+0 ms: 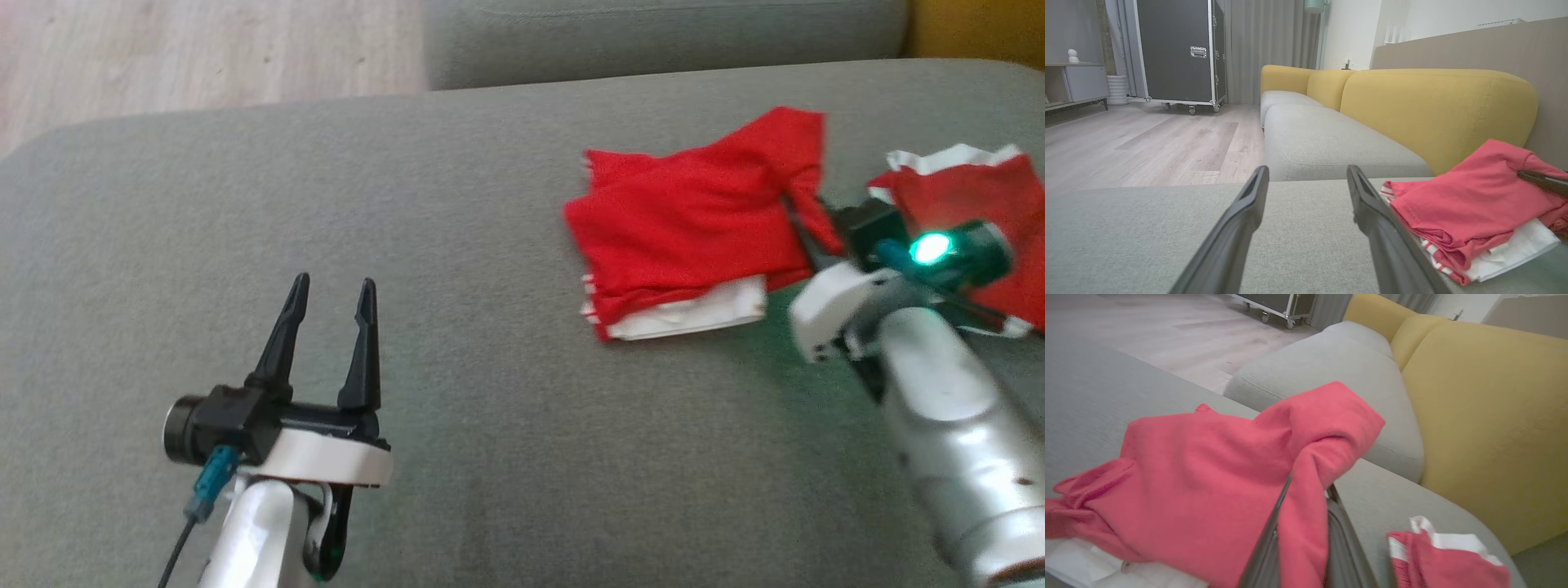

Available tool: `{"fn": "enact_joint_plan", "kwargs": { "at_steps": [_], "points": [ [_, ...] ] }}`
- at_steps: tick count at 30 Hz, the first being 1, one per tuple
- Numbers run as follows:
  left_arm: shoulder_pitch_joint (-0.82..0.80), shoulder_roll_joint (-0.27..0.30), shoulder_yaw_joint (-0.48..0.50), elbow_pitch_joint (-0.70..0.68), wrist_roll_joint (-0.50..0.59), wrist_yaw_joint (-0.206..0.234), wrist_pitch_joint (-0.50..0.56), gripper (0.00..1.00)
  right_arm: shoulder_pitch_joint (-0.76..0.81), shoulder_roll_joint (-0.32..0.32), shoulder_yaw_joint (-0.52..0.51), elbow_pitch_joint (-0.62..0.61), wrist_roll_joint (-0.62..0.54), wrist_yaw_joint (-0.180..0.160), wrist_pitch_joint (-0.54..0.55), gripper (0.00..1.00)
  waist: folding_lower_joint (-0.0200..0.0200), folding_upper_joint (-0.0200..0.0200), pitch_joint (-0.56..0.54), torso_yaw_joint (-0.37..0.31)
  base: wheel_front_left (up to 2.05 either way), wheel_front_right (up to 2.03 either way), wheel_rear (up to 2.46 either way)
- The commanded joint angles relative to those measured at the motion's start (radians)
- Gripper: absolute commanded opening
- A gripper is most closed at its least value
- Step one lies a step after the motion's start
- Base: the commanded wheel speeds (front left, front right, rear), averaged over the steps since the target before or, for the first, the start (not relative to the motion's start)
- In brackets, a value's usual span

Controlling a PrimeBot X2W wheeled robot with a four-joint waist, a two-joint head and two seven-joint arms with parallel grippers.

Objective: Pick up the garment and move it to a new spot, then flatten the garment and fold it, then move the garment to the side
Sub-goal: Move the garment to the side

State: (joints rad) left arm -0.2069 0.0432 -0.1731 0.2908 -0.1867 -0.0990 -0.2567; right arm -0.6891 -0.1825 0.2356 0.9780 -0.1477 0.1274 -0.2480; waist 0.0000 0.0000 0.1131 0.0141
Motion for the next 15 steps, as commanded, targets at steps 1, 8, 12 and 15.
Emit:
{"fn": "enact_joint_plan", "kwargs": {
  "at_steps": [1, 8, 12, 15],
  "points": [
    [-0.012, 0.007, 0.026, -0.033, -0.006, 0.005, -0.005, 1.0, -0.011, -0.011, 0.008, -0.035, -0.01, 0.003, -0.014, 0.0, 0.0, 0.0, -0.011, -0.017, 0.0, 0.0, 0.0],
    [-0.004, 0.007, 0.021, -0.036, -0.01, 0.009, -0.005, 1.0, -0.029, -0.183, 0.013, -0.056, -0.035, 0.003, 0.041, 0.0, 0.0, 0.0, -0.006, -0.049, 0.0, 0.0, 0.0],
    [-0.011, 0.007, 0.015, -0.037, -0.012, 0.008, -0.005, 1.0, -0.047, -0.291, 0.026, -0.044, -0.013, 0.003, 0.076, 0.0, 0.0, 0.0, 0.01, -0.054, 0.0, 0.0, 0.0],
    [-0.02, 0.007, 0.011, -0.04, -0.012, 0.007, -0.005, 1.0, -0.066, -0.362, 0.037, -0.028, 0.004, 0.003, 0.1, 0.0, 0.0, 0.0, 0.028, -0.053, 0.0, 0.0, 0.0]
  ]
}}
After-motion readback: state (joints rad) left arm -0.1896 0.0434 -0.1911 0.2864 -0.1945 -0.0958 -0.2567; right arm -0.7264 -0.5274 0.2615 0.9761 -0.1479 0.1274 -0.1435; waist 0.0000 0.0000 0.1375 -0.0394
